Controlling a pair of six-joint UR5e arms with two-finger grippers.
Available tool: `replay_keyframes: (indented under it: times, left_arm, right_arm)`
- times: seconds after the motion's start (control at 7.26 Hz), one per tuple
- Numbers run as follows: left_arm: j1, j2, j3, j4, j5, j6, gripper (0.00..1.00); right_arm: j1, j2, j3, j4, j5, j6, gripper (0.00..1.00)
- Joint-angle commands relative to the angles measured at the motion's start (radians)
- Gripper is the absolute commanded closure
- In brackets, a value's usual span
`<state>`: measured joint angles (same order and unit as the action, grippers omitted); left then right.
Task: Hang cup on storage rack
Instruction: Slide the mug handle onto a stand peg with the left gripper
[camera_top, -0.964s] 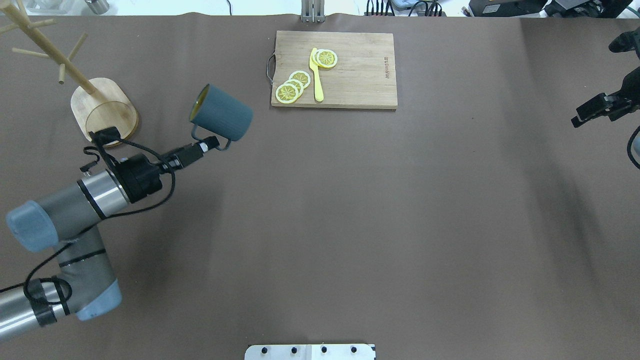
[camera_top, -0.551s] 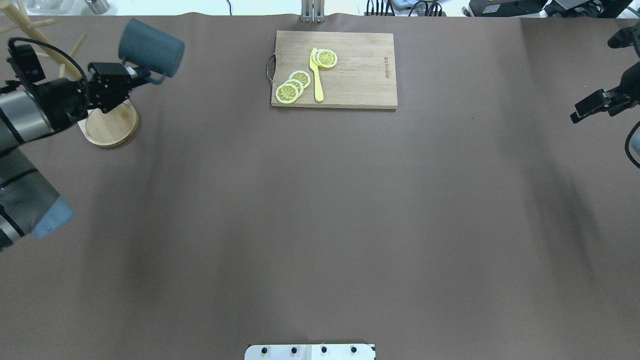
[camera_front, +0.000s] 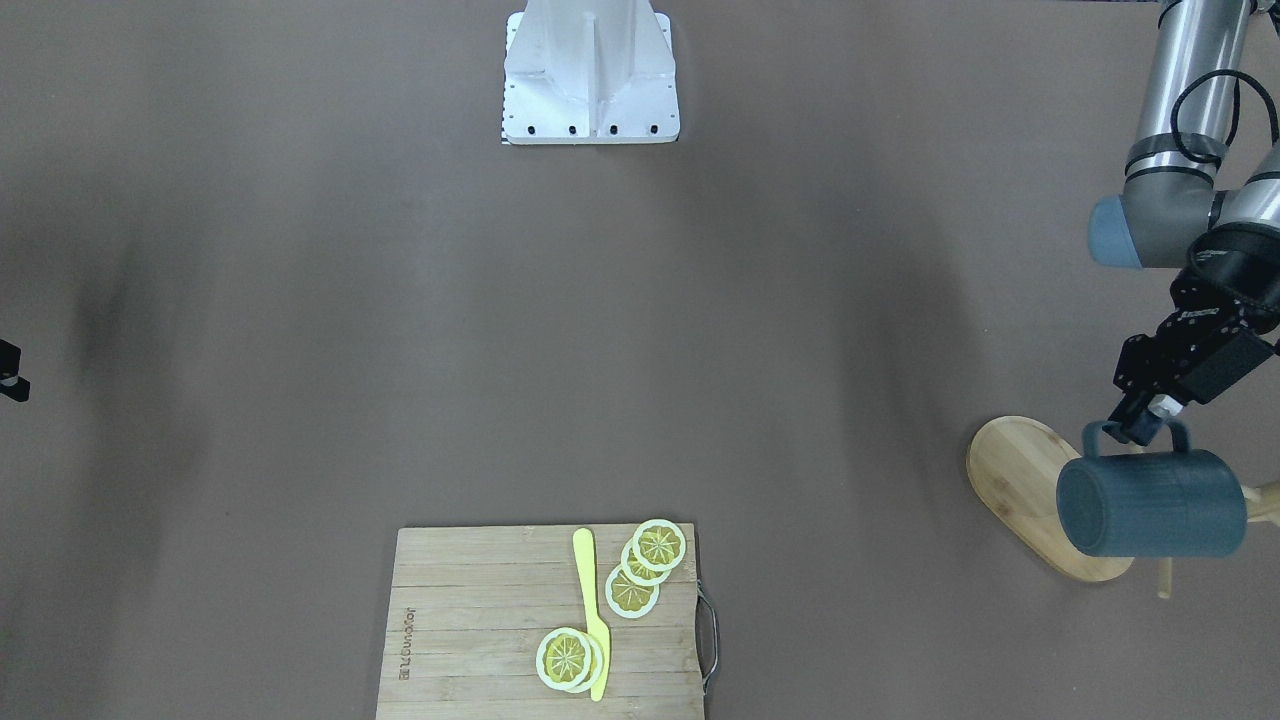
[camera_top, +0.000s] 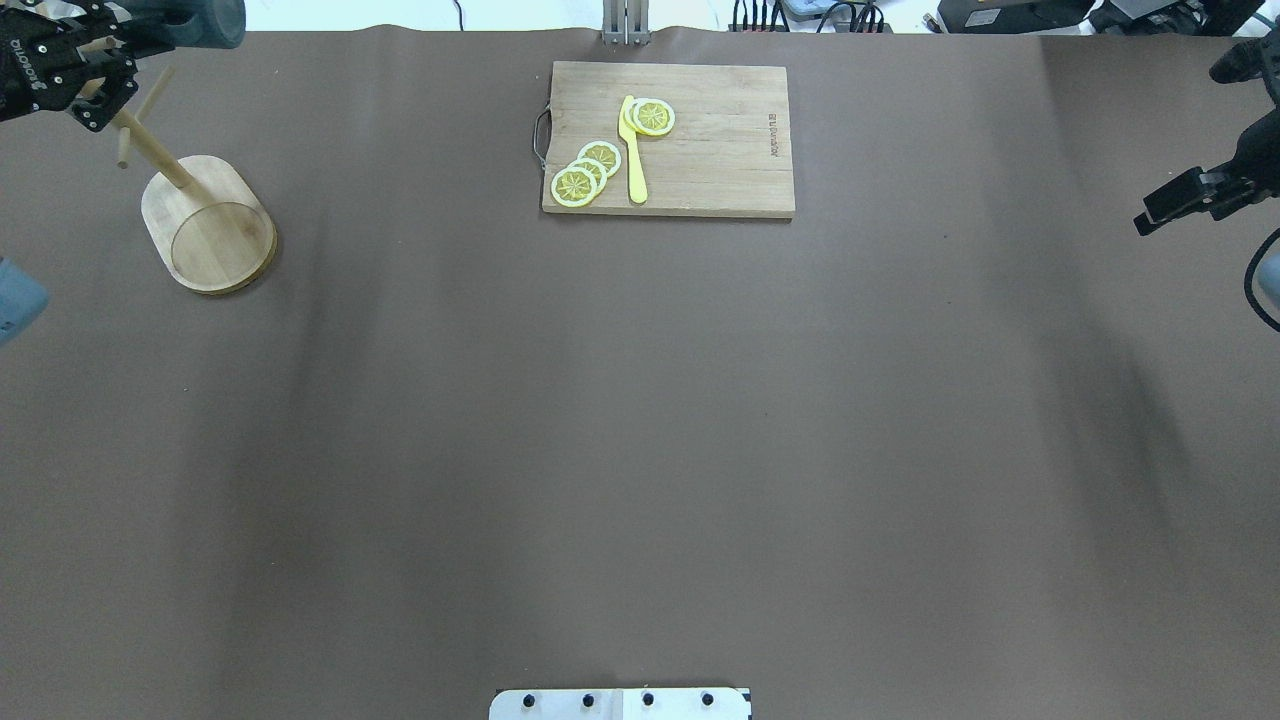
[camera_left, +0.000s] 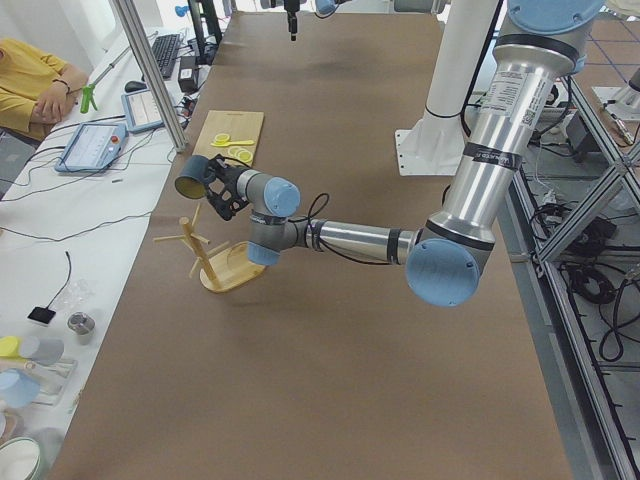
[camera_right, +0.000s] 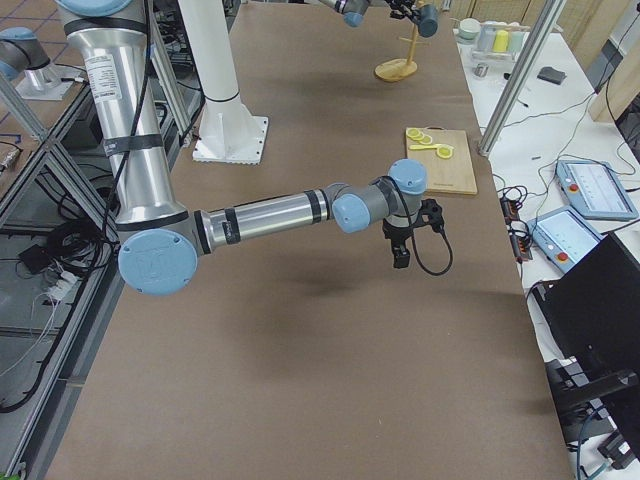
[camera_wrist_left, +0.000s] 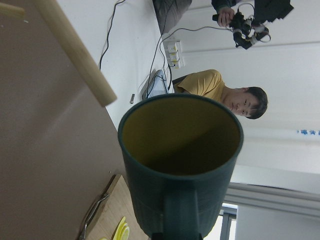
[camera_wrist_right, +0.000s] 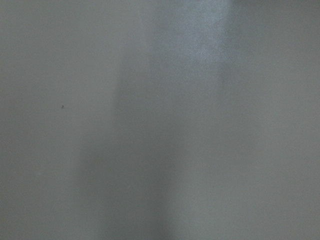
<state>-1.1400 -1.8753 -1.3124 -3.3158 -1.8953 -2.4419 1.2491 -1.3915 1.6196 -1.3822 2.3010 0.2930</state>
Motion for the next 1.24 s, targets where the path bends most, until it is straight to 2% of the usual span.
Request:
replay_keyframes:
  times: [0.0,0.41,0.69,1.1]
  left_arm:
    - [-0.003,-0.001,0.004,-0.036,-0.004,-0.107,1.0]
    - [-0.004,0.011,0.073,-0.16,-0.001,-0.325,1.0]
    - [-0.006,0.012,0.096,-0.177,0.001,-0.44,1.0]
    - [-0.023,0.034,0.156,-0.29,0.001,-0.502,1.0]
  right_arm:
    - [0.001,0.0,0.0,0.0,0.0,0.0,0.0]
    - [0.001,0.0,-0.003,0.0,0.0,0.0,0.0]
    - [0.0,0.0,0.0,0.0,0.0,0.006,0.0]
    - [0.0,0.002,-0.001,0.0,0.0,0.006,0.0]
